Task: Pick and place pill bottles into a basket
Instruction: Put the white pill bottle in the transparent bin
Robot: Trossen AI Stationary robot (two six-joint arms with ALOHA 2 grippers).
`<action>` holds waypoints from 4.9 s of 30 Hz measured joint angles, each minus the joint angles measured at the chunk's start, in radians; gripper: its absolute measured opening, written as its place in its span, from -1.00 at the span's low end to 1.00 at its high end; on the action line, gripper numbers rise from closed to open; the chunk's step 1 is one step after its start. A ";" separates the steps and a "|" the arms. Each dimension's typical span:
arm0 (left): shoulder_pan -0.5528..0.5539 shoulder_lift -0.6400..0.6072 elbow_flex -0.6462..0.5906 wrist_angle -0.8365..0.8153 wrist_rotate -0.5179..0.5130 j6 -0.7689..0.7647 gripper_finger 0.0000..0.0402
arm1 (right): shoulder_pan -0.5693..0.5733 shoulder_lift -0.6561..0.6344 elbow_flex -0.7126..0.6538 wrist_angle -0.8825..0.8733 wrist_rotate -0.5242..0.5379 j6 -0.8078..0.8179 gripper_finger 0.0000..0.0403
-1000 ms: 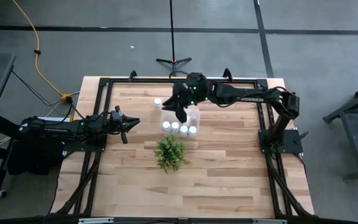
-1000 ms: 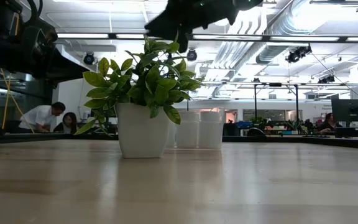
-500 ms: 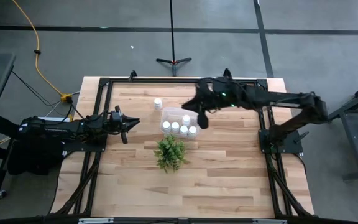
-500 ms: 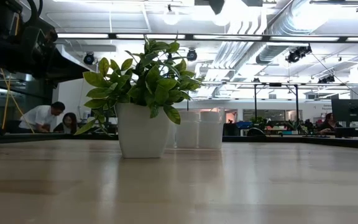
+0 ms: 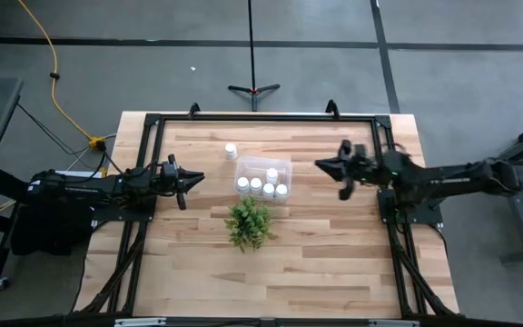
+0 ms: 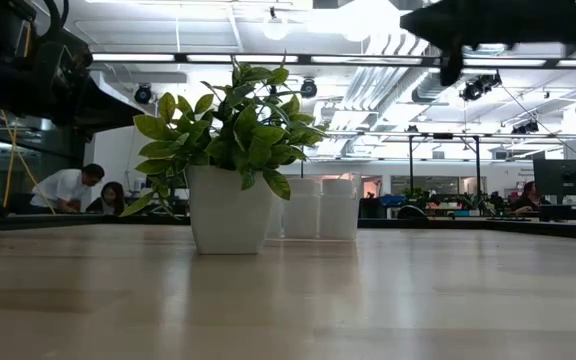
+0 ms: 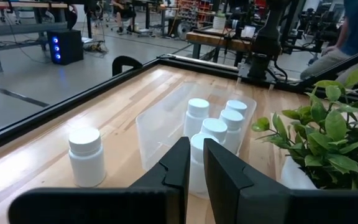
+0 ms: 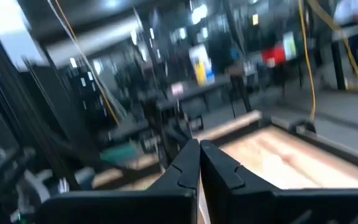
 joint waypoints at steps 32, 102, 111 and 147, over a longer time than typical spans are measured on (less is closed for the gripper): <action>0.000 0.000 0.000 0.000 0.012 -0.072 -0.59 | 0.026 -0.466 -0.377 -0.133 0.097 -0.101 -1.00; 0.295 0.851 0.880 -0.508 0.225 -0.129 0.24 | 0.026 -0.467 -0.378 -0.388 0.135 -0.081 -0.99; 0.491 0.972 0.880 -0.431 0.483 -0.034 0.24 | 0.026 -0.467 -0.378 -0.392 0.131 -0.081 -1.00; 0.570 1.331 0.879 -0.340 0.331 0.225 0.79 | 0.026 -0.467 -0.379 -0.436 0.131 -0.073 -0.99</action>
